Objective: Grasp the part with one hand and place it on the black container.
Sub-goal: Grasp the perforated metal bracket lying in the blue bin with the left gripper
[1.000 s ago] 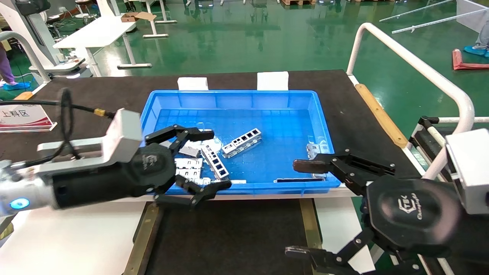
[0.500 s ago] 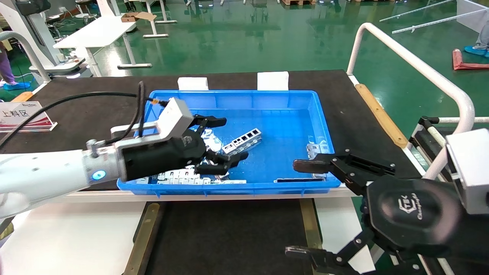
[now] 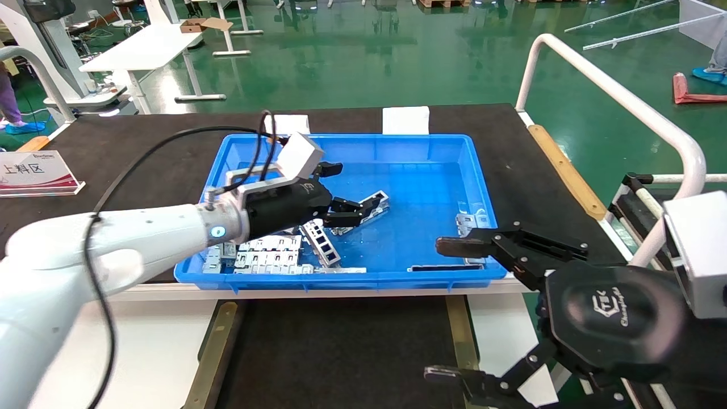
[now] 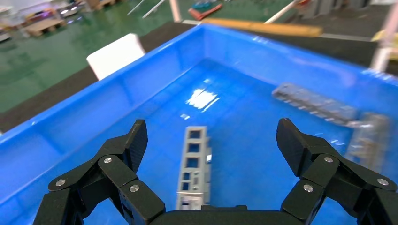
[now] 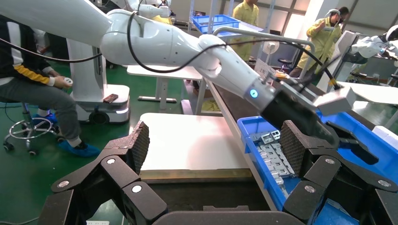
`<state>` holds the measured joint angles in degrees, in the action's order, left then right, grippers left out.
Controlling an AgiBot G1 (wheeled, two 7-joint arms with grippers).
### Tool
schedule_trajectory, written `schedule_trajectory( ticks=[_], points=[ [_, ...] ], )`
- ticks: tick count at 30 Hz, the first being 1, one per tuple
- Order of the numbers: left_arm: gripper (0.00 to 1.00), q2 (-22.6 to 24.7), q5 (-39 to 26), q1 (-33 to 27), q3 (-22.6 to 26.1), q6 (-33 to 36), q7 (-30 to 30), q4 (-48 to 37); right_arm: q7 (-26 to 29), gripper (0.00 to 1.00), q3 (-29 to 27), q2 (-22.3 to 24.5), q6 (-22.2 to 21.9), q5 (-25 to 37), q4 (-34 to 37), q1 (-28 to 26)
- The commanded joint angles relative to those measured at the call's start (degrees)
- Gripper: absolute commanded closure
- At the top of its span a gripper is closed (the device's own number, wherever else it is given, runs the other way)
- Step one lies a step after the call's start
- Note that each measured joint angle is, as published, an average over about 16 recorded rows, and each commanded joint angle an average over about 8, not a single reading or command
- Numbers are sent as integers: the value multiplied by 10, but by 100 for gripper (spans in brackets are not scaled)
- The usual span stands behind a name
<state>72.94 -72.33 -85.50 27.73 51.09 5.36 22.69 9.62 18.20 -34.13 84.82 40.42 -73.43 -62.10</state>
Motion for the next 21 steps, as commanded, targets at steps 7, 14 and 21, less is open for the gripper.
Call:
schedule_trajectory(
  ticks=[7,14,21],
  points=[
    [0,46,3,-20,0,-59,60,-88,0,0,0,0,0,0,0,0],
    [0,54,25,-12,17,-85,81,-96,0,0,0,0,0,0,0,0],
    [0,55,48,1,51,-99,71,-83,0,0,0,0,0,0,0,0]
  ],
)
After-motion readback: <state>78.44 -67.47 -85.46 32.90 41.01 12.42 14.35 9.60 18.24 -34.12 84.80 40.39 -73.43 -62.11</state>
